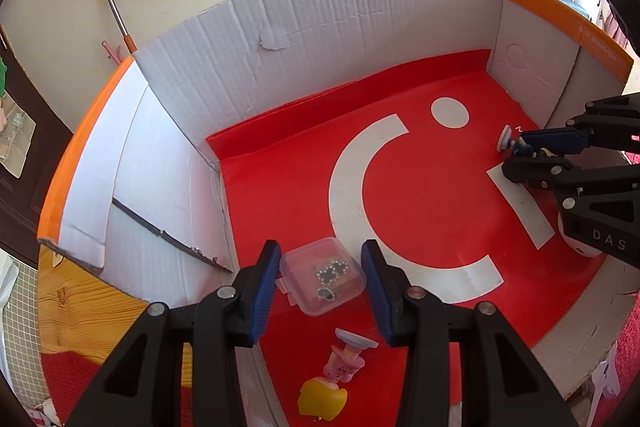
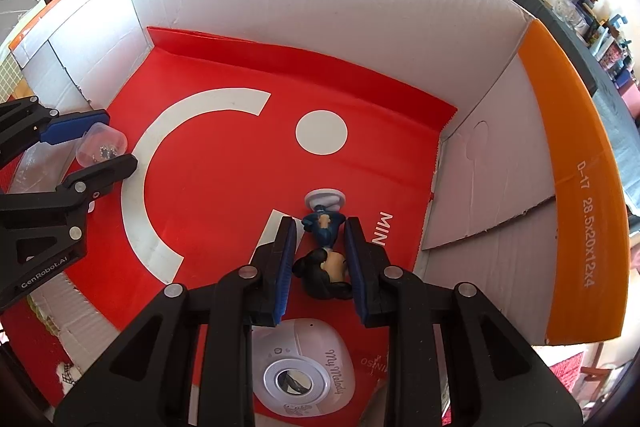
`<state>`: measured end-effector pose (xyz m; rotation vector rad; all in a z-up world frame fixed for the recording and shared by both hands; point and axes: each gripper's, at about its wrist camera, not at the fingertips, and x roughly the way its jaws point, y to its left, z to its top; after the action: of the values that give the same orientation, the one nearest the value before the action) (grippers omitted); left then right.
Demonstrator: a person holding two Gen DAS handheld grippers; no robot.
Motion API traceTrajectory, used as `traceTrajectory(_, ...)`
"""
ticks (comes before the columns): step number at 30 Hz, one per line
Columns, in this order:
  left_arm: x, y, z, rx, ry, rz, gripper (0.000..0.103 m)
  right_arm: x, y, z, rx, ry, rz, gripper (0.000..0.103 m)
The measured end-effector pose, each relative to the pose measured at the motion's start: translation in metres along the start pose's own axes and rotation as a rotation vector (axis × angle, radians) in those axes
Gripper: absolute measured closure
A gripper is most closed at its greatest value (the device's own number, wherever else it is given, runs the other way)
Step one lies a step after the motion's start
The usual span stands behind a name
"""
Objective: Organize objects
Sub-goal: 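Open left tool to release the clear box while right tool releases the figurine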
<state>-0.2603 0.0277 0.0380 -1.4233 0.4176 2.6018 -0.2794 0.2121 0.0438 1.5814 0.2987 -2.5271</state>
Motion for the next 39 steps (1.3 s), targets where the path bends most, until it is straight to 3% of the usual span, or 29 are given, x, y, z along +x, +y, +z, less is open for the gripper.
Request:
traceTrajectory(9, 0.003, 0.005, 0.002, -0.005, -0.004, 0.002, 0.058, -0.003, 0.005, 0.003, 0.005, 0.005, 0.002, 0.078)
traceTrajectory(13, -0.001, 0.004, 0.001, -0.010, -0.021, 0.016, 0.047, -0.004, 0.005, 0.005, 0.004, 0.005, 0.001, 0.078)
traceTrajectory(28, -0.019, -0.001, -0.007, -0.024, -0.055, -0.013, 0.047, -0.013, 0.006, 0.004, 0.003, -0.020, 0.000, 0.073)
traceTrajectory(37, -0.049, -0.009, -0.022, -0.043, -0.098, -0.035, 0.046, -0.029, 0.007, 0.006, 0.006, -0.058, 0.003, 0.073)
traceTrajectory(39, -0.047, 0.003, -0.013, -0.049, -0.110, -0.038, 0.045, -0.035, 0.007, 0.005, 0.008, -0.072, 0.007, 0.073)
